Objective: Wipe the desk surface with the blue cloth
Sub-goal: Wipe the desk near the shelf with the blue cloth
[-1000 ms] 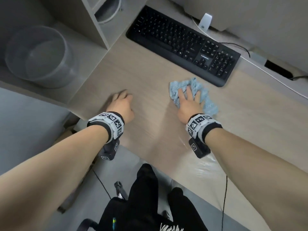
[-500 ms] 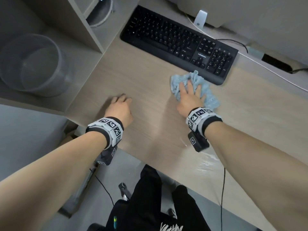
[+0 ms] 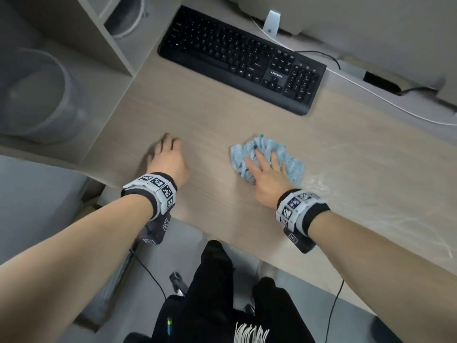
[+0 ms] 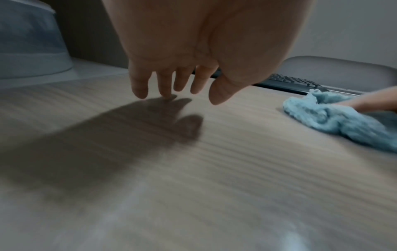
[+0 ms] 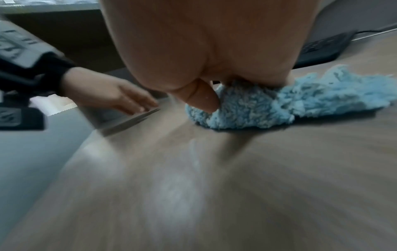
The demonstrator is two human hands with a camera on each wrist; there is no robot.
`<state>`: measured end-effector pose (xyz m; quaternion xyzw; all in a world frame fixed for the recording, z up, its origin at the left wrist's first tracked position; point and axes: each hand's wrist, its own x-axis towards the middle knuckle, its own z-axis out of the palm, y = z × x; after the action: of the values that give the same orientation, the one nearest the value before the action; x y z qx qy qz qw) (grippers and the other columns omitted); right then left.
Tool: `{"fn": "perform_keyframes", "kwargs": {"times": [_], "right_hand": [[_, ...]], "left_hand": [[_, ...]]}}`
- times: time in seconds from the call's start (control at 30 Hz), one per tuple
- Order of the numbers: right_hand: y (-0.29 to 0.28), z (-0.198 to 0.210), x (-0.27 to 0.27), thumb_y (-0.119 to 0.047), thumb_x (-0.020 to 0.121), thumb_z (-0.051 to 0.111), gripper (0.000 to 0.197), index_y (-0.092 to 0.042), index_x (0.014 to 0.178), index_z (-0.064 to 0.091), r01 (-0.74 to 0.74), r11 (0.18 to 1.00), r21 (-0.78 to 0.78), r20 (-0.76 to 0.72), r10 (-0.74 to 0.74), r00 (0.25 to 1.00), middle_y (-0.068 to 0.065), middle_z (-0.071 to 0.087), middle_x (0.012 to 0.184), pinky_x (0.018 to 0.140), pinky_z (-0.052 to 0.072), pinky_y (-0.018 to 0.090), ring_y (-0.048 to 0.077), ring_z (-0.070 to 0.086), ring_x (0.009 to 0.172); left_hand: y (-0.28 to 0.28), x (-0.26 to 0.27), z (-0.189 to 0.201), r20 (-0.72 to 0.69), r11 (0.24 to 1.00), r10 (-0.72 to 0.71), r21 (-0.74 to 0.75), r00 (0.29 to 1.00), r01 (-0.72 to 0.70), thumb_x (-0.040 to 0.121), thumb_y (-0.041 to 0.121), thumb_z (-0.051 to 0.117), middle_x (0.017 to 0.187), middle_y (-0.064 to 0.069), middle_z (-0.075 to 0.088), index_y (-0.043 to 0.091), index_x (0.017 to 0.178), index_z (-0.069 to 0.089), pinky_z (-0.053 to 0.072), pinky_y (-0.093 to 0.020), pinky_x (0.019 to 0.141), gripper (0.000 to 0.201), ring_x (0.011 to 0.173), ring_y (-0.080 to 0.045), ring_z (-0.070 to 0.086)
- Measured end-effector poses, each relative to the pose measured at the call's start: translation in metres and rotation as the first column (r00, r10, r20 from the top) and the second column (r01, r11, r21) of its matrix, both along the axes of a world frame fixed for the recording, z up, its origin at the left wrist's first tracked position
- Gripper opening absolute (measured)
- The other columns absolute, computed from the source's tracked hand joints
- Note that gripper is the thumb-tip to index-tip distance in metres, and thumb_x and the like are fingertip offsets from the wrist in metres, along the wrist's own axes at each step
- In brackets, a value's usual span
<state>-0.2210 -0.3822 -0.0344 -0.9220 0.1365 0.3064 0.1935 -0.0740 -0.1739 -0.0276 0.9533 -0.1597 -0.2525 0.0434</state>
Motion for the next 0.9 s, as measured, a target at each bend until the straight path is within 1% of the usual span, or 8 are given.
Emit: {"fn": "perform_keyframes", "kwargs": {"times": [0.1, 0.17, 0.23, 0.33, 0.47, 0.6, 0.8, 0.9], "right_hand": [[-0.002, 0.0, -0.038, 0.007, 0.084, 0.042, 0.093, -0.028, 0.157, -0.004, -0.194, 0.981, -0.002, -0.021, 0.194, 0.981, 0.001, -0.02, 0.163, 0.113, -0.014, 0.053, 0.035, -0.027, 0.145], [-0.018, 0.002, -0.057, 0.015, 0.083, 0.044, 0.098, -0.03, 0.157, -0.002, -0.247, 0.968, -0.032, -0.033, 0.246, 0.969, -0.002, -0.017, 0.164, 0.116, -0.007, 0.051, 0.034, -0.022, 0.147], [-0.036, 0.005, -0.068, 0.015, 0.084, 0.047, 0.093, -0.03, 0.157, 0.009, -0.206, 0.975, -0.079, 0.013, 0.208, 0.978, 0.0, -0.005, 0.165, 0.119, 0.019, 0.052, 0.035, -0.006, 0.15], [-0.045, 0.012, -0.064, 0.002, 0.085, 0.058, 0.074, -0.025, 0.149, 0.034, -0.119, 0.975, -0.189, 0.119, 0.143, 0.983, 0.01, 0.023, 0.156, 0.102, 0.046, 0.044, 0.036, 0.028, 0.138], [0.002, 0.012, -0.061, -0.017, 0.09, 0.064, 0.059, -0.024, 0.145, 0.044, -0.17, 0.971, -0.167, 0.154, 0.196, 0.968, 0.009, 0.04, 0.141, 0.096, 0.046, 0.044, 0.032, 0.038, 0.127], [0.027, 0.002, -0.087, -0.02, 0.092, 0.059, 0.054, -0.027, 0.144, 0.045, -0.275, 0.959, -0.066, 0.182, 0.282, 0.942, 0.004, 0.042, 0.135, 0.09, 0.044, 0.039, 0.027, 0.037, 0.123], [-0.043, 0.005, -0.075, -0.023, 0.092, 0.061, 0.046, -0.026, 0.137, 0.052, 0.022, 0.995, -0.098, 0.185, -0.004, 0.983, 0.006, 0.045, 0.134, 0.092, 0.047, 0.041, 0.028, 0.05, 0.113], [-0.03, 0.003, -0.055, -0.017, 0.091, 0.061, 0.046, -0.017, 0.136, 0.051, 0.057, 0.991, -0.125, 0.186, -0.033, 0.982, 0.01, 0.039, 0.136, 0.088, 0.048, 0.039, 0.031, 0.053, 0.108]], "left_hand": [[0.008, -0.024, 0.0, 0.047, 1.0, -0.007, -0.027, 0.999, 0.008, 0.083, 0.008, 0.048, 0.153, -0.011, 0.029, 0.009, 0.13, 0.043, 0.034, -0.054, 0.105, 0.048, 0.138, -0.035, 0.026], [0.016, -0.045, -0.002, 0.068, 1.0, 0.003, -0.027, 0.998, -0.001, 0.082, 0.007, 0.048, 0.145, -0.013, 0.038, 0.008, 0.125, 0.047, 0.038, -0.054, 0.1, 0.043, 0.131, -0.037, 0.033], [0.023, -0.066, -0.003, 0.065, 0.999, 0.037, -0.039, 0.997, -0.034, 0.083, 0.007, 0.047, 0.139, -0.013, 0.042, 0.009, 0.126, 0.049, 0.04, -0.053, 0.098, 0.043, 0.127, -0.036, 0.035], [0.027, -0.09, -0.006, 0.05, 0.996, 0.071, -0.06, 0.996, -0.068, 0.084, 0.008, 0.046, 0.142, -0.01, 0.041, 0.011, 0.129, 0.048, 0.037, -0.052, 0.102, 0.046, 0.129, -0.034, 0.035], [0.025, -0.107, -0.008, 0.024, 0.996, 0.077, -0.054, 0.997, -0.076, 0.082, 0.008, 0.046, 0.148, -0.007, 0.039, 0.012, 0.134, 0.046, 0.034, -0.051, 0.106, 0.053, 0.131, -0.034, 0.036], [0.022, -0.108, -0.005, 0.022, 0.996, 0.081, -0.042, 0.996, -0.08, 0.08, 0.005, 0.046, 0.145, -0.009, 0.041, 0.013, 0.134, 0.049, 0.034, -0.053, 0.106, 0.055, 0.131, -0.035, 0.036], [0.026, -0.109, -0.002, -0.001, 0.999, 0.037, -0.013, 0.999, -0.037, 0.08, 0.005, 0.046, 0.144, -0.009, 0.042, 0.01, 0.135, 0.046, 0.038, -0.047, 0.105, 0.056, 0.129, -0.035, 0.04], [0.023, -0.112, -0.001, 0.006, 1.0, 0.015, 0.009, 1.0, -0.015, 0.078, 0.006, 0.047, 0.146, -0.009, 0.041, 0.008, 0.136, 0.044, 0.036, -0.042, 0.106, 0.058, 0.132, -0.033, 0.04]]}}
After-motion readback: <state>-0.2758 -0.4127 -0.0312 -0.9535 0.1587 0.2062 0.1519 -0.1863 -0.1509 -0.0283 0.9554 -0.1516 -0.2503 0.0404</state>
